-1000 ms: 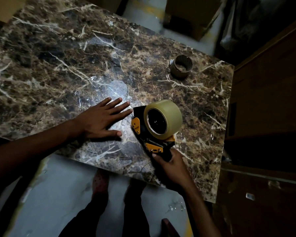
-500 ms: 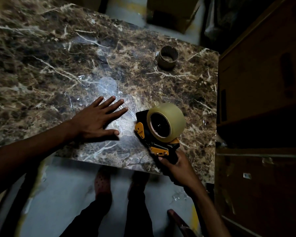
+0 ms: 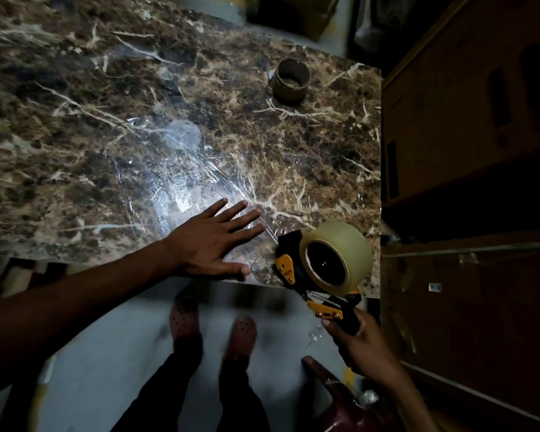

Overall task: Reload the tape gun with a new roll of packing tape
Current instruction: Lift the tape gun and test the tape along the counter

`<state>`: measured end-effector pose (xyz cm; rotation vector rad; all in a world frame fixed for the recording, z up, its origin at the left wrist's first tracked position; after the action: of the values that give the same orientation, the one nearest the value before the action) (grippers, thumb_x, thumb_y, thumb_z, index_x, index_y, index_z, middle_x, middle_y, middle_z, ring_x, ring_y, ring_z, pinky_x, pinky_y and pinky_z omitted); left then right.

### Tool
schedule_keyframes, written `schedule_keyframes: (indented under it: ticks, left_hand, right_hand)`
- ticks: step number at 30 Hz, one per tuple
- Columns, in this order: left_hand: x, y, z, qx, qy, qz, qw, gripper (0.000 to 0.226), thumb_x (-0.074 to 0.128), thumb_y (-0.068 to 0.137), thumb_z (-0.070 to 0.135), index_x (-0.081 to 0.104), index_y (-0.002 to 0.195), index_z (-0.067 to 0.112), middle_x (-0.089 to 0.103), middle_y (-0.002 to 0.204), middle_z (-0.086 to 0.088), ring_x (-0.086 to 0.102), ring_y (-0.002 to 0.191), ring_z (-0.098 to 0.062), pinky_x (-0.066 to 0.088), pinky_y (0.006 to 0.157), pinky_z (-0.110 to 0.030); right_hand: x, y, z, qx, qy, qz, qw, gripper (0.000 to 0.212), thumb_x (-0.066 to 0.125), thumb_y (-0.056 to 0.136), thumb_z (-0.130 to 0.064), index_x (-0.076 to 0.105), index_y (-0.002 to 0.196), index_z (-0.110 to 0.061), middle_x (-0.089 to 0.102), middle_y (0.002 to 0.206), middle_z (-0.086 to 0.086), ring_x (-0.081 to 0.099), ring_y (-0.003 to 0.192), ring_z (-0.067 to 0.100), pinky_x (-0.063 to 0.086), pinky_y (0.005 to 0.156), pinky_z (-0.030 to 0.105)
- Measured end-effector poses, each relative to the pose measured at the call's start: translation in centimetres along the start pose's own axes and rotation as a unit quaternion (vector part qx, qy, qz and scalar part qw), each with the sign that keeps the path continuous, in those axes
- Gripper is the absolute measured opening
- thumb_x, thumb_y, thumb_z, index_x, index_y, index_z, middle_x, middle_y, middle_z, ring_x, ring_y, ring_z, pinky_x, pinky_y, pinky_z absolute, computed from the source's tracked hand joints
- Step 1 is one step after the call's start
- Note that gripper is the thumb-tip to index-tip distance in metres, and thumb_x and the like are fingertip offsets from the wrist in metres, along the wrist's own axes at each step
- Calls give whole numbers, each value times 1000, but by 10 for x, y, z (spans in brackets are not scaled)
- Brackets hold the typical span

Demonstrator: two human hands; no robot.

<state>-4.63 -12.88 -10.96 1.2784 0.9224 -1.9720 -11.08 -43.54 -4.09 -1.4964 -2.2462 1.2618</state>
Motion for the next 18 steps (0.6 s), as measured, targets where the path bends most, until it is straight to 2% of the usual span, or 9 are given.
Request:
schedule_keyframes:
  ticks: [1, 3, 5, 9, 11, 15, 18]
  left_hand:
    - [2, 2, 7, 6, 2, 3, 1000, 100, 13, 93, 93, 0, 174, 36, 2, 183, 1, -5, 169, -31, -1, 136, -53]
    - [6, 6, 21, 17, 9, 12, 1000, 99, 15, 95, 91, 6, 174, 32, 7, 183, -1, 2, 169, -33, 4, 136, -55]
    - [9, 10, 34, 23, 16, 12, 1000, 101, 17, 96, 91, 8, 175, 29, 8, 183, -1, 2, 169, -33, 2, 136, -54]
    - [12, 18, 57, 26, 17, 30, 999, 102, 19, 96, 91, 13, 174, 26, 11, 182, -3, 2, 169, -33, -1, 135, -52]
    - [14, 19, 62, 22, 12, 23, 999, 103, 18, 95, 92, 13, 174, 26, 11, 183, -2, 0, 169, -33, 0, 135, -53]
    - [18, 24, 76, 41, 25, 7, 999, 102, 18, 94, 93, 13, 174, 30, 10, 182, -2, 2, 169, -35, -1, 134, -53]
    - [23, 29, 98, 69, 32, 23, 997, 98, 20, 95, 91, 19, 173, 32, 14, 182, -3, 9, 168, -37, 4, 134, -57]
  right_hand:
    - [-3, -6, 2, 4, 5, 0, 1000, 34, 69, 99, -17, 71, 75, -41, 41, 57, -1, 34, 43, 6, 30, 44, 21]
    - [-8, -18, 6, 36, 51, 4, 998, 25, 68, 100, -13, 67, 81, -30, 50, 56, -10, 44, 42, -1, 38, 42, 16]
    - [-12, -27, 11, 60, 82, -1, 995, 16, 65, 100, -6, 64, 88, -16, 54, 55, -11, 51, 39, -6, 41, 42, 10]
    - [-26, -45, 16, 58, 82, 9, 995, 8, 60, 100, 4, 63, 103, -2, 55, 39, -11, 52, 34, -7, 40, 38, 8]
    - [-36, -48, 28, 62, 71, 11, 995, 12, 63, 99, 0, 65, 110, 3, 53, 38, -9, 49, 33, -5, 38, 39, 9]
    - [-52, -55, 51, 56, 31, 7, 998, 15, 68, 97, -6, 69, 112, -3, 61, 44, -13, 55, 39, -7, 40, 43, 8]
    - [-59, -61, 61, 47, 40, 20, 998, 15, 71, 94, -6, 71, 107, -12, 68, 51, -16, 59, 43, -10, 42, 46, 7]
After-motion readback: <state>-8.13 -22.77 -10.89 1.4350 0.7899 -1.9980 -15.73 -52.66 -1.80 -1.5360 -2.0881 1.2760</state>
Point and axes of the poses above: each hand's wrist, its own y-axis towards the middle knuckle, its own x-axis out of the palm, z = x × y, the point moved 7 cm from there along y, towards the middle knuckle
